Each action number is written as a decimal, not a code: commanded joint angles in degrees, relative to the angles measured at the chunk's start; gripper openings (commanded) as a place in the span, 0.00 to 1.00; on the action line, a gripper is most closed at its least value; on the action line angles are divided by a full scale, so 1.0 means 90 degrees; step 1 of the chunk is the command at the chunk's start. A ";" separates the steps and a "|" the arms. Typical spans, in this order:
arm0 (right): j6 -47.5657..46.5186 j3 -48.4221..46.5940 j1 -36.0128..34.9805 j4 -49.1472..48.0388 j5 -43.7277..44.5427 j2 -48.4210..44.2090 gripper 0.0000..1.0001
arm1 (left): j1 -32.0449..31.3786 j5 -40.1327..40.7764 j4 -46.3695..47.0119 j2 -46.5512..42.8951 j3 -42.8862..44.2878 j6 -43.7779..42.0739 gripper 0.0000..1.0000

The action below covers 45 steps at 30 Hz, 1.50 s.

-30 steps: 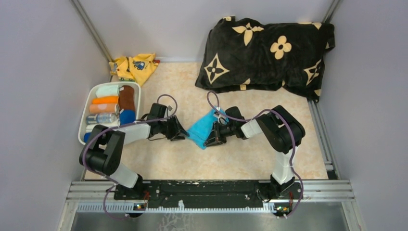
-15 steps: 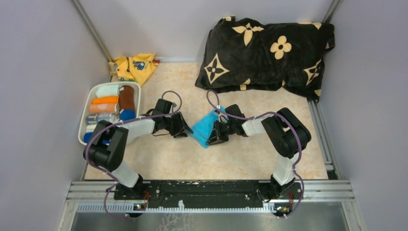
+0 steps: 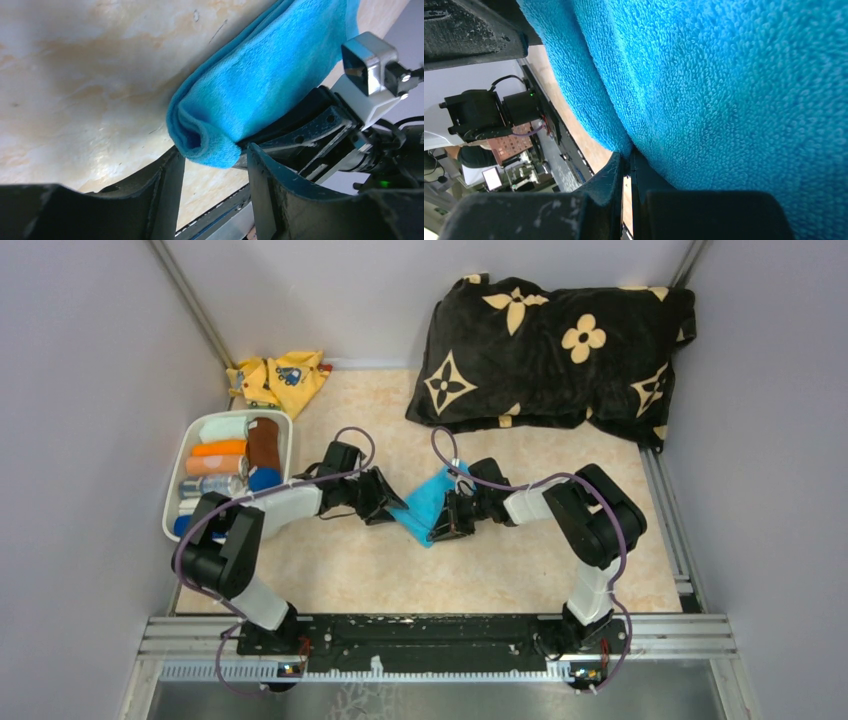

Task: Roll the towels
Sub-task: Roll the towel at the center of the board.

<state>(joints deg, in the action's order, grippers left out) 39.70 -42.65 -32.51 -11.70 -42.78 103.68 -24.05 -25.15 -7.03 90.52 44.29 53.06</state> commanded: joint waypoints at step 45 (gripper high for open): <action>-0.3547 -0.1354 -0.2664 0.2317 0.5760 -0.1059 0.41 | -0.0059 0.0777 -0.0132 0.1472 0.0612 0.0321 0.30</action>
<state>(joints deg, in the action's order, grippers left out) 10.46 -52.86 -55.22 8.19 3.05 93.82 -24.40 -24.43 -5.06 101.27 50.63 58.43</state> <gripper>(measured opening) 0.397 0.294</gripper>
